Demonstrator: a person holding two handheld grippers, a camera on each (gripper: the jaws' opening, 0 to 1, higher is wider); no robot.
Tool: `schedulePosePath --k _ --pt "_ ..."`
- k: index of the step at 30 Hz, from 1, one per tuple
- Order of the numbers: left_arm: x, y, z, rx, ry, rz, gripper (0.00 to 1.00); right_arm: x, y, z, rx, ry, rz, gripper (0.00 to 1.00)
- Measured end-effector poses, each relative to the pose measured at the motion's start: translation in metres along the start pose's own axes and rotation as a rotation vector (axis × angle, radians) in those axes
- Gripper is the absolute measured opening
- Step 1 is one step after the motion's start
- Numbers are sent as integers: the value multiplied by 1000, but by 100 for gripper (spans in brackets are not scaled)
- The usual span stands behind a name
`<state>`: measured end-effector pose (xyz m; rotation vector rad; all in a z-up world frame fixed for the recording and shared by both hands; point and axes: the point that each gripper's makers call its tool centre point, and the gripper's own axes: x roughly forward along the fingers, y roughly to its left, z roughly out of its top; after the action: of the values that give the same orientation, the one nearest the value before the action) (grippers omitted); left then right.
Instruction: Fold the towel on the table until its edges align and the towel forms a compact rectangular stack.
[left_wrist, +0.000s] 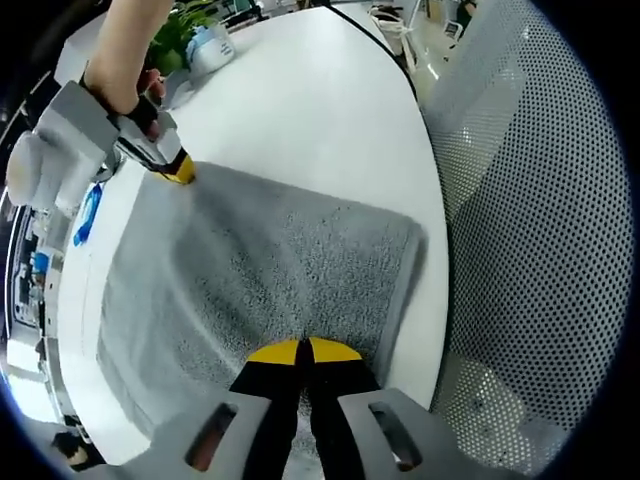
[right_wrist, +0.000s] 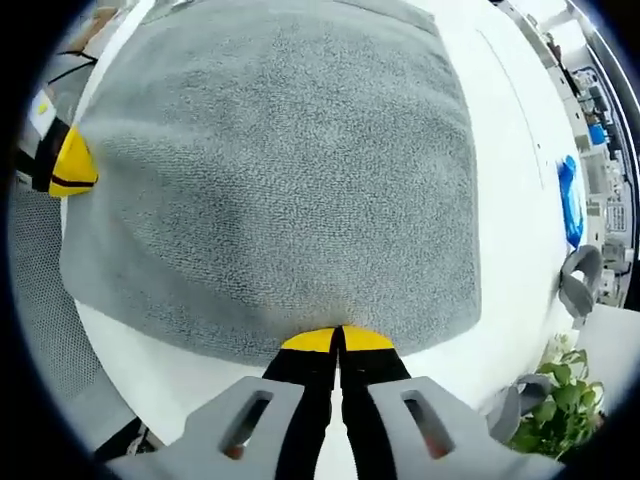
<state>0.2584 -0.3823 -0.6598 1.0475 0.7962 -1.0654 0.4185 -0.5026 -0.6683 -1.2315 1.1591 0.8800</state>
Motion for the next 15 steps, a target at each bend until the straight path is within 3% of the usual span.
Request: schedulePosePath --k 2,10,13,15 --pt "0 0 -1 0 4 6 2 0 0 0 -33 -2 -31 0" --pt "-1 7 -8 30 29 60 1 0 -1 -1 21 -32 -51 0" --pt "-2 21 -22 169 130 158 1 0 1 -2 4 -9 -78 0" --pt "-1 20 -23 186 130 157 1 1 2 -2 -23 6 -114 0"
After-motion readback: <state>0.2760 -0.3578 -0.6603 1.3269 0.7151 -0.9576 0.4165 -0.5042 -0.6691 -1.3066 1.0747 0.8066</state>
